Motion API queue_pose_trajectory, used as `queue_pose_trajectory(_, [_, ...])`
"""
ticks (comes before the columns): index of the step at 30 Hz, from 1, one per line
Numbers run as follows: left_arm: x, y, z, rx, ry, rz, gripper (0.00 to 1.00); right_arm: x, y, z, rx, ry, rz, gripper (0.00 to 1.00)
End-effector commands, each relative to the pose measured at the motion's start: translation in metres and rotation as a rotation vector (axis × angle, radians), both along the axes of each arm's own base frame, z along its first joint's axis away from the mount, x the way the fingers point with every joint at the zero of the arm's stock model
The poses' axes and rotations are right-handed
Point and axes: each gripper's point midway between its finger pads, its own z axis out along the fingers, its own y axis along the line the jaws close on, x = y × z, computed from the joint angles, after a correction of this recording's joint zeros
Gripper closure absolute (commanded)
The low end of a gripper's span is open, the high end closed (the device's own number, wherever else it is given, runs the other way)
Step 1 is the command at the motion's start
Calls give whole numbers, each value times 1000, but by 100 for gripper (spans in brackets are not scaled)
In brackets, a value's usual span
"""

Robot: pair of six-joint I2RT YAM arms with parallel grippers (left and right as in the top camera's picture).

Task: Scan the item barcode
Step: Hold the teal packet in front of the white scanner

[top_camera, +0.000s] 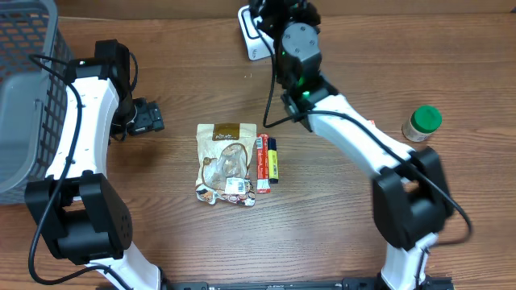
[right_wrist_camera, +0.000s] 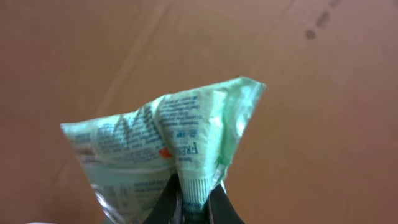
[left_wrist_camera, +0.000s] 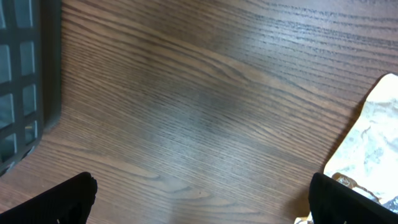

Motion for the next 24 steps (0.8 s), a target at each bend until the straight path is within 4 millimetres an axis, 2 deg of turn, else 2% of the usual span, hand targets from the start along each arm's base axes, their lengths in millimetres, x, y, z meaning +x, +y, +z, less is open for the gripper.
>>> queue_pose_trajectory(1, [4, -3, 1, -3, -5, -26, 0, 15, 4, -25, -147, -47, -57, 96])
queue_pose_trajectory(3, [4, -3, 1, -3, -5, -26, 0, 19, 6, -36, -167, -77, -70, 96])
queue_pose_trajectory(7, [4, -3, 1, -3, -5, -26, 0, 31, 12, -73, -201, -30, -62, 96])
queue_pose_trajectory(9, [4, -3, 1, -3, -5, -26, 0, 37, 13, -86, -209, -17, -62, 96])
queue_pose_trajectory(12, [4, -3, 1, -3, -5, -26, 0, 46, 17, -95, -206, -16, -56, 96])
queue_pose_trajectory(20, [4, -3, 1, -3, -7, -26, 0, 68, 34, -94, -194, -23, -17, 96])
queue_pose_trajectory(24, [4, -3, 1, -3, -7, -26, 0, 73, 35, -109, -208, 5, -22, 96])
